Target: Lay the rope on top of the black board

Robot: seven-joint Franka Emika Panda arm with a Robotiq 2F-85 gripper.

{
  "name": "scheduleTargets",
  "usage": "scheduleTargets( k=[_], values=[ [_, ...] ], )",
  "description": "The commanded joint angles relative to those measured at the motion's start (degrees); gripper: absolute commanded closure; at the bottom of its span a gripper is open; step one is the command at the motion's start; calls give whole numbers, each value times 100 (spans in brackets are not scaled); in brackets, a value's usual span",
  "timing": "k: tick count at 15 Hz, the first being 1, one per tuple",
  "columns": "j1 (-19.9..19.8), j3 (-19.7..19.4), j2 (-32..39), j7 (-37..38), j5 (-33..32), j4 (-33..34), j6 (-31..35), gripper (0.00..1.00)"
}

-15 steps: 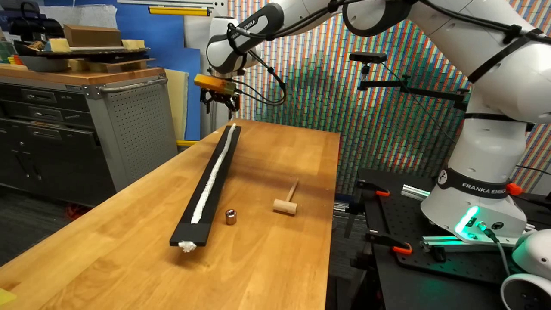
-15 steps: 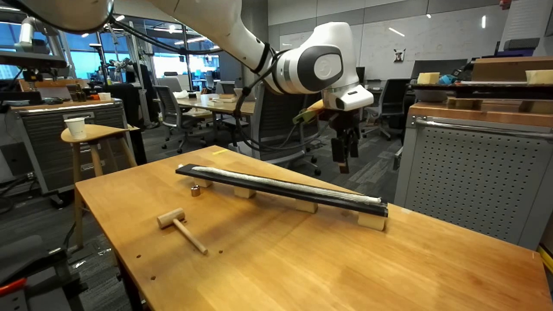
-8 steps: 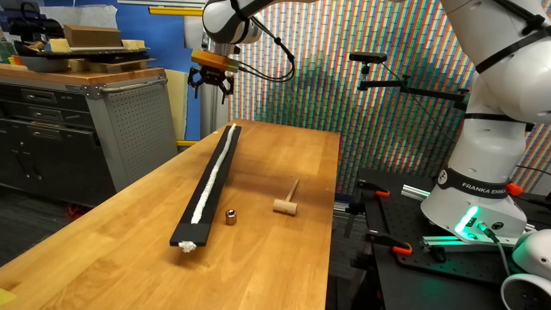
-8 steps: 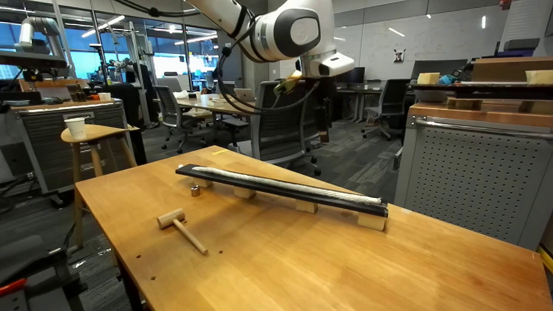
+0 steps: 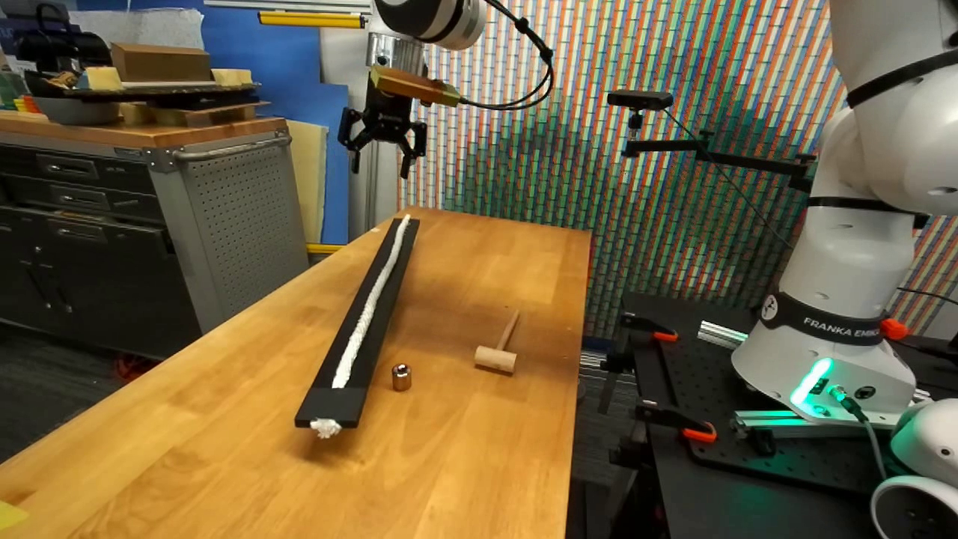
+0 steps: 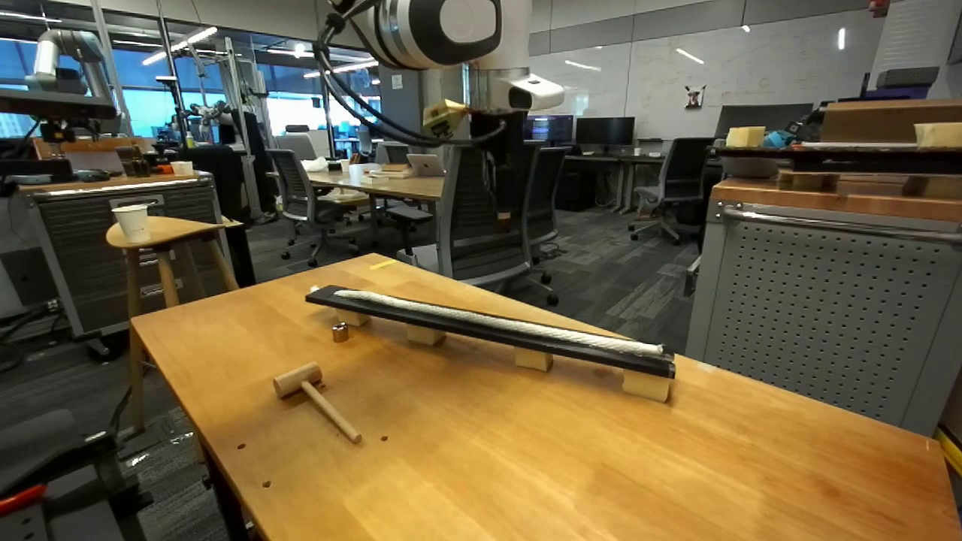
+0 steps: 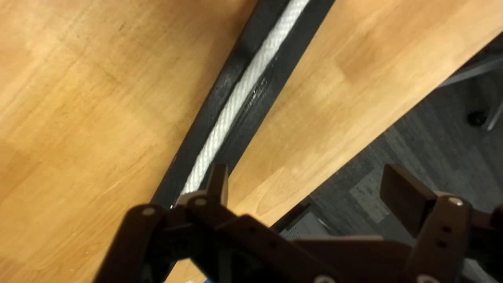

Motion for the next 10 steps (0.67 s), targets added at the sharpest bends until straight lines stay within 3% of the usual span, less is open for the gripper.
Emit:
scheduleTargets(
  k=[1,3,4,10],
  values=[
    [-47,101,-818,-1186,189,-948,-239,0],
    [-93,162,-1079,-1788,339,-1212,-485,0],
    [50,2,-578,-1207,140,-722,-323,0],
    [37,31,-909,-1630,218,-1087,-431,0]
  ],
)
